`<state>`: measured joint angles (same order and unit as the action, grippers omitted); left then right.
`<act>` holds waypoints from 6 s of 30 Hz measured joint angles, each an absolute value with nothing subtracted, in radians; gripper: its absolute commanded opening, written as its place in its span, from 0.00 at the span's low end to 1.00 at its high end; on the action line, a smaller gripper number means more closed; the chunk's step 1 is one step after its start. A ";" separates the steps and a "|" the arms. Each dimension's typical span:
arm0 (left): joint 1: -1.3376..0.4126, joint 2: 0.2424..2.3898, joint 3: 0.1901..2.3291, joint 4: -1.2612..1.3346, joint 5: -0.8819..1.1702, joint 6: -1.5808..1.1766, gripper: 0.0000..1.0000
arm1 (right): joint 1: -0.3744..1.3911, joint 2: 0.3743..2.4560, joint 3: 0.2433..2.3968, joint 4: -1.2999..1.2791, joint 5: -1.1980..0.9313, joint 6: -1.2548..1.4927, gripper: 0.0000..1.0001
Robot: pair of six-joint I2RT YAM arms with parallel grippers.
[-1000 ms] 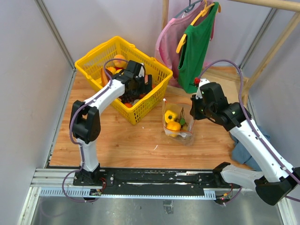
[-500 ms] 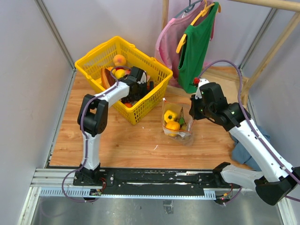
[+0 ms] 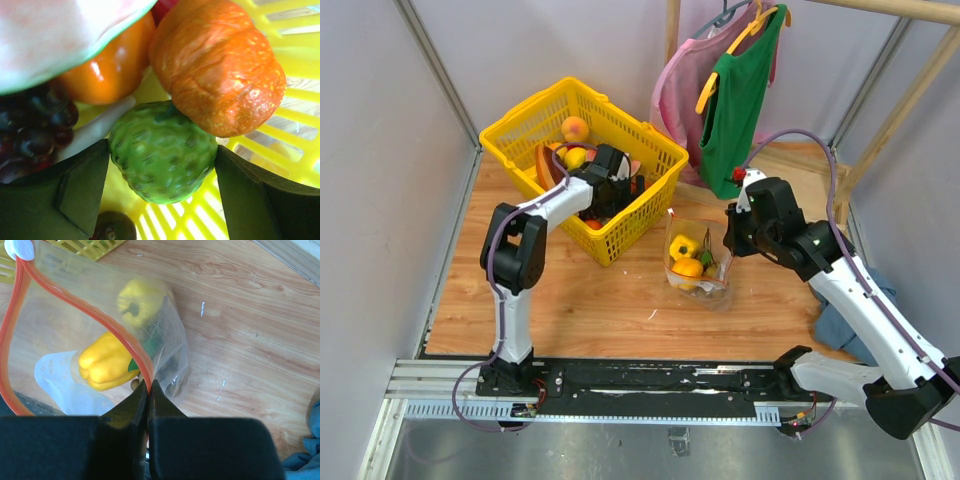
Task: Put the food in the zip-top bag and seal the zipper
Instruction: Pick up the fake vegetable from the bin, then place the fake vegetable in the zipper food storage bag, then pick up the fake fruit from the bin.
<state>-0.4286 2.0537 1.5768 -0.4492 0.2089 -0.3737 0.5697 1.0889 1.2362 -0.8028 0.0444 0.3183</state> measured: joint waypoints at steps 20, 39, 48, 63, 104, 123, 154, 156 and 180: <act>-0.443 1.694 1.498 -0.515 0.009 -0.364 0.28 | 0.570 1.090 1.235 -0.793 0.033 0.318 0.01; -0.508 1.397 1.355 -0.440 -0.010 -0.375 0.25 | 0.570 1.089 1.225 -0.757 0.006 0.319 0.01; -0.544 1.269 1.294 -0.344 0.006 -0.374 0.25 | 0.570 1.089 1.222 -0.739 -0.004 0.322 0.00; -0.728 1.201 1.210 -0.203 0.076 -0.307 0.23 | 0.570 1.089 1.212 -0.717 -0.027 0.338 0.01; -1.012 1.462 1.195 -0.174 -0.217 -0.151 0.84 | 0.570 1.053 1.179 -0.685 -0.064 0.340 0.01; -1.012 1.451 1.195 -0.176 -0.236 -0.166 0.96 | 0.570 1.044 1.168 -0.678 -0.070 0.340 0.01; -0.876 1.327 1.372 -0.402 -0.349 -0.195 0.99 | 0.570 1.039 1.154 -0.676 -0.070 0.339 0.01; -0.831 1.328 1.379 -0.430 -0.355 -0.213 0.99 | 0.570 1.039 1.154 -0.676 -0.070 0.339 0.01; -0.504 1.754 1.528 -0.740 -0.310 -0.288 0.95 | 0.570 1.037 1.135 -0.655 -0.071 0.339 0.02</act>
